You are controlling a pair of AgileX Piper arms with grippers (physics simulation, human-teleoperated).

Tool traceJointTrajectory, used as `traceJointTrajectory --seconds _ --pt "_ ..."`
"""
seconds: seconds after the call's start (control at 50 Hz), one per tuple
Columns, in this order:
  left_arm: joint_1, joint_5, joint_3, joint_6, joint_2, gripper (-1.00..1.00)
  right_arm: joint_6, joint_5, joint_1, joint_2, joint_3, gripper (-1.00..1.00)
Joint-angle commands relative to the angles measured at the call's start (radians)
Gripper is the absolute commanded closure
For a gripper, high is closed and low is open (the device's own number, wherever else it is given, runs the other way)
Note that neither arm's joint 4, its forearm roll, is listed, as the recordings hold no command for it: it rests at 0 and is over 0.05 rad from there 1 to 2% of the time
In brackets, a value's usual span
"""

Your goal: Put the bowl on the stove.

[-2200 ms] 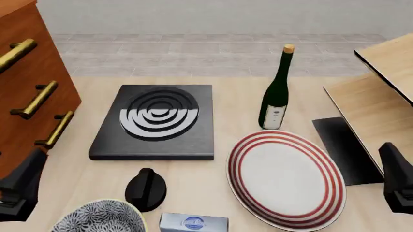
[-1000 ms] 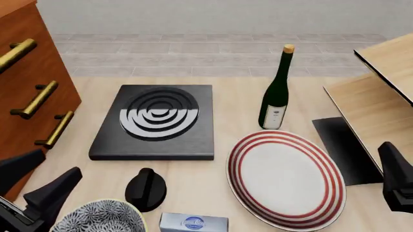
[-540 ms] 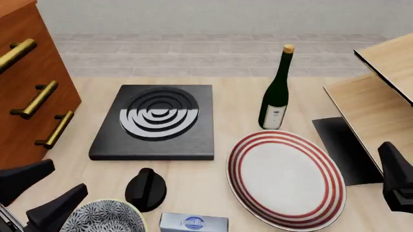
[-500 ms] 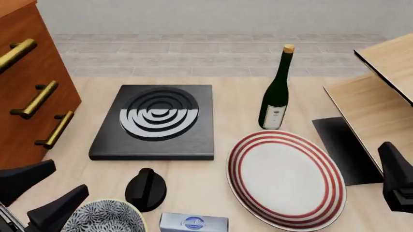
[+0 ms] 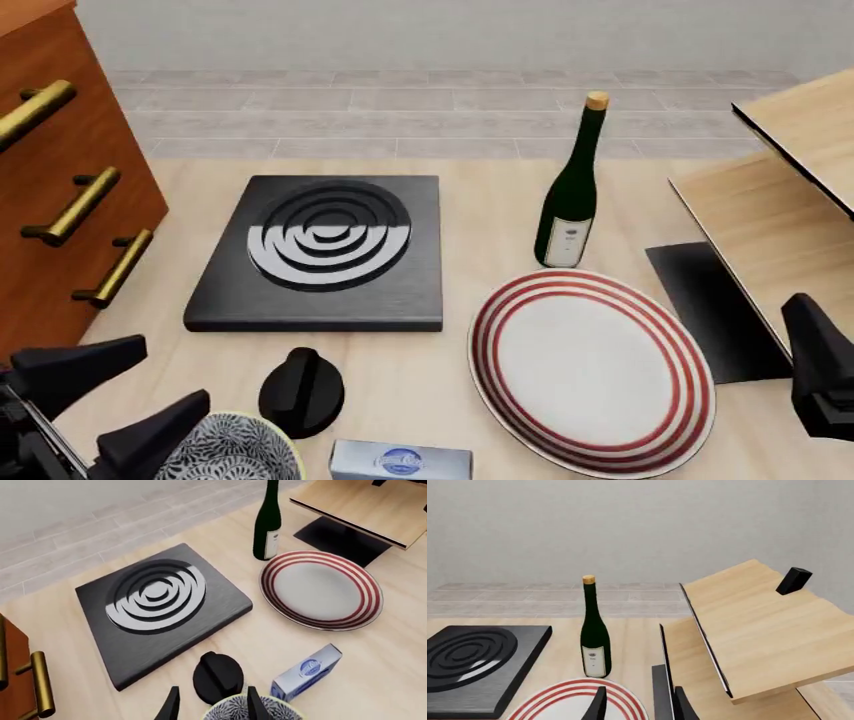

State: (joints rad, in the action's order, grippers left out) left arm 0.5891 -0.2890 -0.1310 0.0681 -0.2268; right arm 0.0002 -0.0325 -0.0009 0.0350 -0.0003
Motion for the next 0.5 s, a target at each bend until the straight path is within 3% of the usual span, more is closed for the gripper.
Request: traceJointTrajectory --seconds 0.02,0.12,0.5 --pt "-0.001 0.067 0.014 0.013 -0.084 -1.00 0.000 0.000 0.000 0.000 0.000 -1.00" --pt "-0.023 0.142 0.031 0.025 -0.174 -1.00 0.000 0.000 0.000 0.000 0.000 -1.00" --pt "-0.036 0.229 0.059 0.073 -0.285 -1.00 0.000 0.000 0.000 0.000 0.000 -1.00"
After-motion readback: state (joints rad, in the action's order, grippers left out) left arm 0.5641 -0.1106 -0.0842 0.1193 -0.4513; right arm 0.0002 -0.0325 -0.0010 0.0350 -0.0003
